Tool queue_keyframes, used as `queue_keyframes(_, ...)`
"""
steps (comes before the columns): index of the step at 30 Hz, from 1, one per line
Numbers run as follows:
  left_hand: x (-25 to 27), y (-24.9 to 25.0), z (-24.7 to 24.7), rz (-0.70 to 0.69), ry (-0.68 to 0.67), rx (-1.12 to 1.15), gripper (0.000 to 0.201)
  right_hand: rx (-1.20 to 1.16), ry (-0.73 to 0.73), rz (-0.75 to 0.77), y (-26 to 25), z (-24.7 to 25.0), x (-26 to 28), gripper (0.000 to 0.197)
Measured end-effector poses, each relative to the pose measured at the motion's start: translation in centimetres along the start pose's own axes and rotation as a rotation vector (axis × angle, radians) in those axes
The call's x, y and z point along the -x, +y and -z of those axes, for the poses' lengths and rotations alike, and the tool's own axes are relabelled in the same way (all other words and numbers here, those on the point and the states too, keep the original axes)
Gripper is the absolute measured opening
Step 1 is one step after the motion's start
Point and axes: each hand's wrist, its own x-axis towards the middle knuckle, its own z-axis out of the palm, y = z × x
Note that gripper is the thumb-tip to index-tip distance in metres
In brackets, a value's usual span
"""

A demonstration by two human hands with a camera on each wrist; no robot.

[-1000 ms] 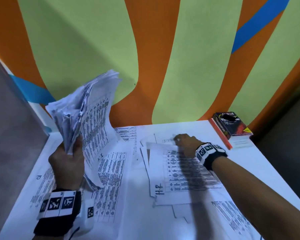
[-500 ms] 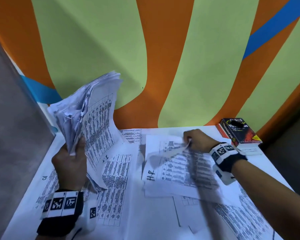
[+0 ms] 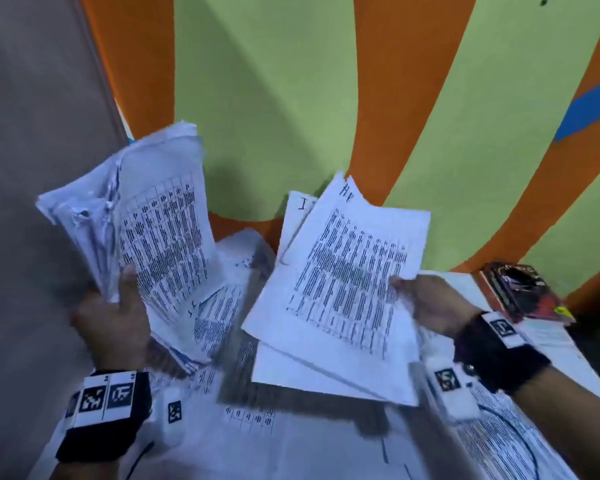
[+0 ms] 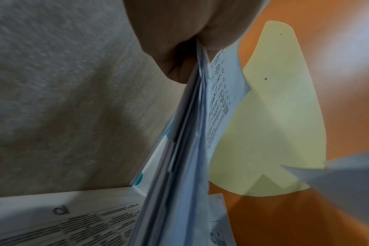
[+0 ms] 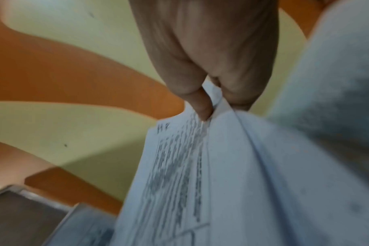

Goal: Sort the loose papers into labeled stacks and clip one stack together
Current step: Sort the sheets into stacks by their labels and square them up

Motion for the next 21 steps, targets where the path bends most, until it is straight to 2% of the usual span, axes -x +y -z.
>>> queue_keyframes(2,0.2,0.0,0.8,0.06,-0.001,-0.011,0.063,-0.198,-0.084,-0.172,4.2,-4.2,-0.2,0.018)
queue_keyframes(4,0.5,-0.4,1.5,0.107,0.0,0.02,0.061,-0.177,-0.117,-0.275,7.3,-7.9,-0.2,0.033)
queue_keyframes(5,0.5,-0.6,1.7,0.113,0.003,0.038,0.059,-0.125,-0.103,-0.289,8.4,-9.5,0.0,0.042)
queue_keyframes(7,0.5,-1.2,2.2,0.095,0.006,0.044,0.057,-0.148,-0.028,-0.316,9.4,-11.9,0.1,0.037)
queue_keyframes(8,0.5,-1.3,2.3,0.094,0.006,0.037,0.058,-0.147,-0.005,-0.309,9.5,-12.9,0.1,0.033)
queue_keyframes(11,0.9,-1.0,2.8,0.064,0.012,0.01,0.055,-0.114,0.06,-0.281,9.4,-15.0,0.8,0.046)
queue_keyframes(14,1.5,-0.4,3.4,0.009,0.007,-0.03,0.053,0.059,0.074,-0.238,9.4,-15.9,0.9,0.022)
queue_keyframes(18,1.3,-1.1,4.0,0.009,0.003,-0.045,0.06,0.128,0.193,-0.101,9.2,-13.7,0.9,0.022)
queue_keyframes(21,1.3,-1.4,4.3,-0.005,0.007,-0.051,0.06,0.188,0.183,-0.03,7.6,-9.7,1.0,0.016)
